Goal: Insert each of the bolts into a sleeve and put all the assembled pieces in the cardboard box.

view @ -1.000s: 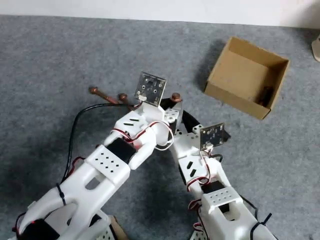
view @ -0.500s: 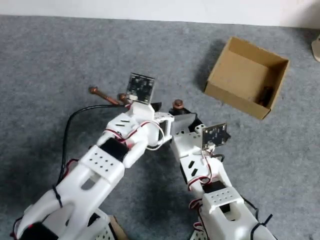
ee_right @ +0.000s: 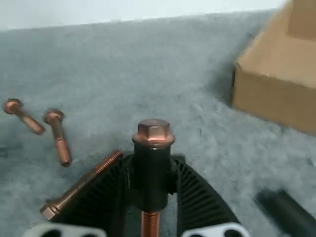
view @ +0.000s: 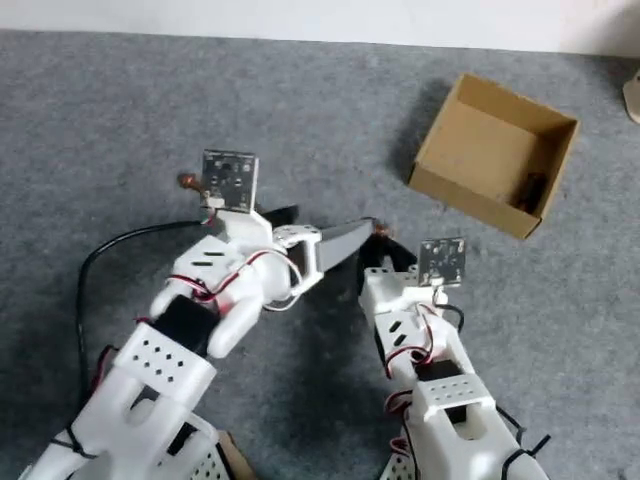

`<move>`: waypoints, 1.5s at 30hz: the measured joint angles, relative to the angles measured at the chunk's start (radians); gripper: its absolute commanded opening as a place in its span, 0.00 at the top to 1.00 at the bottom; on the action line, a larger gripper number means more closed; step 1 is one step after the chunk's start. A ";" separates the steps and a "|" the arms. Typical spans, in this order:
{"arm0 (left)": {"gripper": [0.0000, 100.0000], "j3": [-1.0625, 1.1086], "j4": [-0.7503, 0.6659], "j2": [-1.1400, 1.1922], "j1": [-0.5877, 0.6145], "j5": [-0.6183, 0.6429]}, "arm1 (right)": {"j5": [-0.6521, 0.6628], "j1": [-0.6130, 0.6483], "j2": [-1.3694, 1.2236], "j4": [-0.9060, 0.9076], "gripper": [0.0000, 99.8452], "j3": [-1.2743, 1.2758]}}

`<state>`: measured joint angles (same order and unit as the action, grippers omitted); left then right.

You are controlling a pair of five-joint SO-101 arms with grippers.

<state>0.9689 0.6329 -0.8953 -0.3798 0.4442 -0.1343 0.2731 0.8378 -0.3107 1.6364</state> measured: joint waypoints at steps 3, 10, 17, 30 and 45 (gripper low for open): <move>0.63 0.037 0.041 -0.005 0.043 0.000 | -0.002 0.000 0.000 0.038 1.00 -0.021; 0.63 0.143 0.044 -0.006 0.075 0.000 | -0.002 -0.020 0.000 0.198 1.00 -0.152; 0.63 0.170 0.044 -0.006 0.075 0.077 | -0.002 -0.098 0.000 0.379 1.00 -0.350; 0.63 0.186 0.044 -0.006 0.075 0.084 | 0.064 -0.189 -0.097 0.470 1.00 -0.548; 0.63 0.186 0.044 -0.006 0.075 0.084 | 0.080 -0.368 -0.612 0.473 1.00 -0.959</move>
<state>1.1546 0.6774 -0.9014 -0.3046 0.5286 -0.0545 -0.0951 0.2256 0.1619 0.6774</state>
